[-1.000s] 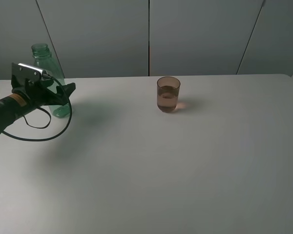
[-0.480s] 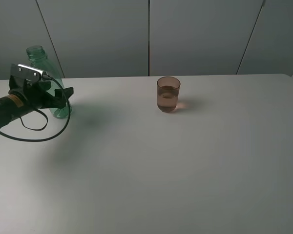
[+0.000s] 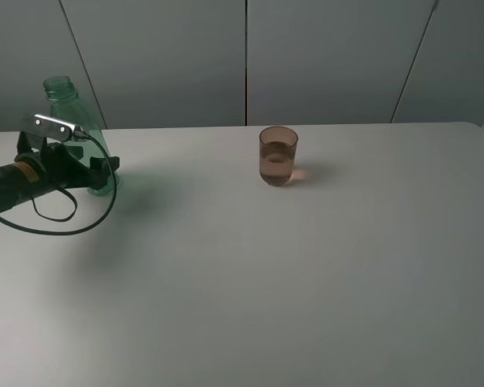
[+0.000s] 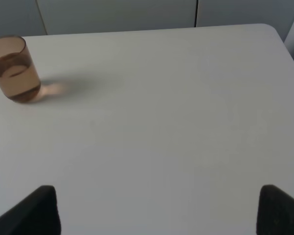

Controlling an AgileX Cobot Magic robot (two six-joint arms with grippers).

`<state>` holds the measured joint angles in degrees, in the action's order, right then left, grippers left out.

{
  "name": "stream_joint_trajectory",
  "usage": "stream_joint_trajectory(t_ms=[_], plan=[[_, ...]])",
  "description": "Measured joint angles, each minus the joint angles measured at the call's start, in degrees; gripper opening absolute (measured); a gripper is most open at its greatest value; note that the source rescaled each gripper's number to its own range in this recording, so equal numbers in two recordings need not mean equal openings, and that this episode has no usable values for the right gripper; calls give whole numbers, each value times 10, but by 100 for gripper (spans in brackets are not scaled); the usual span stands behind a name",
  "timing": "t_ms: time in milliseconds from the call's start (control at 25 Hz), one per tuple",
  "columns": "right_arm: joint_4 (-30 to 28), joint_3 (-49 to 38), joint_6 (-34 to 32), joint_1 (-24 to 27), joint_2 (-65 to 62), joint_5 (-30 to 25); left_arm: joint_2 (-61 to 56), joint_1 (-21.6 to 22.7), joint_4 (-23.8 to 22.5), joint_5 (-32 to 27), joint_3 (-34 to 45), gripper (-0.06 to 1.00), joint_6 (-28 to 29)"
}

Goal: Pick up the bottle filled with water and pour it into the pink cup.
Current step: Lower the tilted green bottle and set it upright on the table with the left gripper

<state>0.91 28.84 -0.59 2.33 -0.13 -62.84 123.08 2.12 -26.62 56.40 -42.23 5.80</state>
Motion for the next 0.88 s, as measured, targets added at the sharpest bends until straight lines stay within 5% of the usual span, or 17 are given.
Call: stream_joint_trajectory(t_ms=[880], plan=[[0, 0, 0, 0, 0, 0, -99, 1, 10, -73, 117, 100, -12]])
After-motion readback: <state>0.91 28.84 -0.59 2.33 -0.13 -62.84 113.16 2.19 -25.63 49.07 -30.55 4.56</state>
